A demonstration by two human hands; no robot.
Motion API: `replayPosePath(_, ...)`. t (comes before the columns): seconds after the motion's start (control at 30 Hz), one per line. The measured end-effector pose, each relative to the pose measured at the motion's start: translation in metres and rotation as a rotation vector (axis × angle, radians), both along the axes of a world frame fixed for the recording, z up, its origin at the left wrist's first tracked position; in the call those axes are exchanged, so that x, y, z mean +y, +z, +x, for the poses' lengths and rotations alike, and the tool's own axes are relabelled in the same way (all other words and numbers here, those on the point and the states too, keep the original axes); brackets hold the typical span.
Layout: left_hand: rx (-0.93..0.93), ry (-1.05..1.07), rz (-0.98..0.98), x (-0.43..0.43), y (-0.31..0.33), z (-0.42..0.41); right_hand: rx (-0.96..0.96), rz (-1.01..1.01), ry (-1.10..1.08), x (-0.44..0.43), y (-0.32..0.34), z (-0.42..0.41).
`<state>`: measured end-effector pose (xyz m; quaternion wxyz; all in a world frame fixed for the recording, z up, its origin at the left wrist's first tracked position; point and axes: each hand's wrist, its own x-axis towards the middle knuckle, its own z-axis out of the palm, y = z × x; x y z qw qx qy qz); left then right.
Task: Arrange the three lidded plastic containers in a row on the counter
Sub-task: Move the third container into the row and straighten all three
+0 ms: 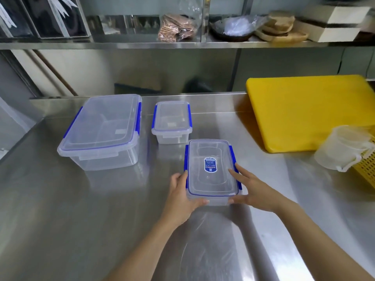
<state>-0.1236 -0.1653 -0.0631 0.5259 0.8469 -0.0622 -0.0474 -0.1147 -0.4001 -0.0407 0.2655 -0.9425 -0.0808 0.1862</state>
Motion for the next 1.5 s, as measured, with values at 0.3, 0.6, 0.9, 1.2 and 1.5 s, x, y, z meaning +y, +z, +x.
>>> replayPosePath(0.3, -0.443, -0.041, 0.581, -0.047, -0.003, 0.053, -0.17, -0.094, -0.145, -0.024, 0.002, 0.056)
replayPosePath(0.6, -0.317, -0.165, 0.807, -0.07, -0.023, 0.14, -0.262, -0.29, -0.091, -0.043, -0.013, 0.156)
replayPosePath(0.9, -0.294, -0.128, 0.752, -0.083, -0.022, 0.2, -0.323, -0.304, -0.142, -0.046, -0.031, 0.203)
replayPosePath(1.2, -0.199, -0.133, 0.585, -0.092, -0.026, 0.202, -0.339, -0.365, -0.174, -0.053, -0.032, 0.201)
replayPosePath(1.5, -0.214, -0.259, 0.582, -0.138, -0.013, 0.204, -0.307, -0.476, -0.211, -0.103, -0.023, 0.191)
